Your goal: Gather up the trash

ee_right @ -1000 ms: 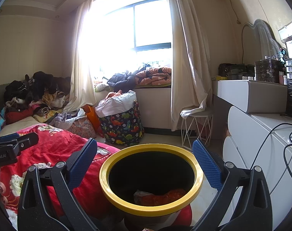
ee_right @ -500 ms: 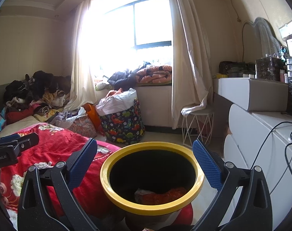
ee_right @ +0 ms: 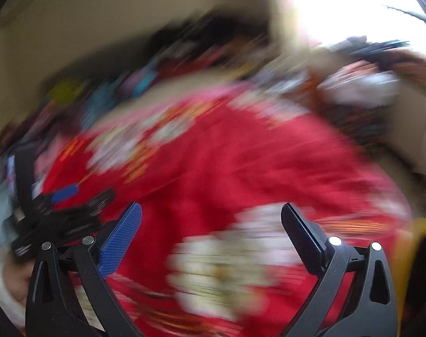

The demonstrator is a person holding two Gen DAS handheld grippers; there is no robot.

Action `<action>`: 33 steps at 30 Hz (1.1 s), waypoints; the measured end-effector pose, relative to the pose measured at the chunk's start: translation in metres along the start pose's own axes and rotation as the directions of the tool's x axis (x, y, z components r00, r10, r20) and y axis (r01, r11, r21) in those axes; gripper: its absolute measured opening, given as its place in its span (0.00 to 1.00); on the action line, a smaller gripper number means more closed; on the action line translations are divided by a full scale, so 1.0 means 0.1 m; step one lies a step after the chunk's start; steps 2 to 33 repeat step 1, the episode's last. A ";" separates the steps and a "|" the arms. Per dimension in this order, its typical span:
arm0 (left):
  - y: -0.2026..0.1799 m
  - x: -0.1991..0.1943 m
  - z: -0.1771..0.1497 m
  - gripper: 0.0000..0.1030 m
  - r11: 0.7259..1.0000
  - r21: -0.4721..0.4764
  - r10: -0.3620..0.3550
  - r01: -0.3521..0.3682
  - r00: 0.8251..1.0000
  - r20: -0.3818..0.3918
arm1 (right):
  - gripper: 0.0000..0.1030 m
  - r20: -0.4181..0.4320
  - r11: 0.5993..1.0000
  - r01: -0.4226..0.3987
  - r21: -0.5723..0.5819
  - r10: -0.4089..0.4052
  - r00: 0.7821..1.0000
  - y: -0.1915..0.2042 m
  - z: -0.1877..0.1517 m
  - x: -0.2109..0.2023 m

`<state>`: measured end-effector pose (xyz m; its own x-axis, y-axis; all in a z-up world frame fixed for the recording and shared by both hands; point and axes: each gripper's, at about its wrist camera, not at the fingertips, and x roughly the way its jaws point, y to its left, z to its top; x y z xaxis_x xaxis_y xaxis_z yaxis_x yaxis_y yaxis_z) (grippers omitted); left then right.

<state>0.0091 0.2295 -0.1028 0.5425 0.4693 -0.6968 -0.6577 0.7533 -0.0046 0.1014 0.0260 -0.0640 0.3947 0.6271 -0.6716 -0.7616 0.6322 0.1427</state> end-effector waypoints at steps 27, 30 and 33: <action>0.27 0.11 -0.02 0.90 0.998 -0.055 0.040 -0.042 0.999 -0.022 | 0.94 -0.068 0.997 -0.060 -0.039 0.057 0.996 0.25 0.06 0.33; 0.27 0.11 -0.02 0.90 0.998 -0.055 0.040 -0.042 0.999 -0.022 | 0.94 -0.068 0.997 -0.060 -0.039 0.057 0.996 0.25 0.06 0.33; 0.27 0.11 -0.02 0.90 0.998 -0.055 0.040 -0.042 0.999 -0.022 | 0.94 -0.068 0.997 -0.060 -0.039 0.057 0.996 0.25 0.06 0.33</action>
